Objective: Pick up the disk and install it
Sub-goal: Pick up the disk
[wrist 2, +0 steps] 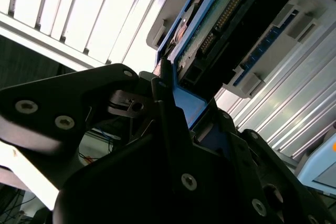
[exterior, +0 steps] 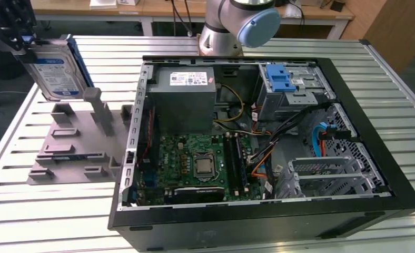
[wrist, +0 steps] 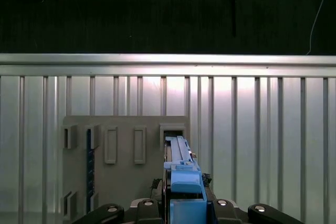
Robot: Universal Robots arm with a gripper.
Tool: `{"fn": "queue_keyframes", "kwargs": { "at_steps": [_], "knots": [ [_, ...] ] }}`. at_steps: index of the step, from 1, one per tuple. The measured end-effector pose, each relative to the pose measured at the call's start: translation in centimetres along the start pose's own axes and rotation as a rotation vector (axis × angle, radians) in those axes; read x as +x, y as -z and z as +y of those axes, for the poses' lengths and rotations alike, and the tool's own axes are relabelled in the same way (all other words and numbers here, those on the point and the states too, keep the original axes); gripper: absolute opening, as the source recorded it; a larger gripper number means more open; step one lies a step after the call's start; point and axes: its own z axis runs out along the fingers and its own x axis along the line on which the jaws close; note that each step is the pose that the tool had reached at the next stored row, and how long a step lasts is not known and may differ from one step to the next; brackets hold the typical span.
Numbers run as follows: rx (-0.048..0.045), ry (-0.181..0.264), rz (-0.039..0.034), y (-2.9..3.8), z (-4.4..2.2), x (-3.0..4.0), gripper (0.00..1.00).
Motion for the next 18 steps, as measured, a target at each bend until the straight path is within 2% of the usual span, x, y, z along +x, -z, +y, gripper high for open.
{"fn": "queue_keyframes", "kwargs": {
  "at_steps": [18],
  "knots": [
    [0.0,0.0,0.0,0.81,0.0,-0.02,0.36]
  ]
}}
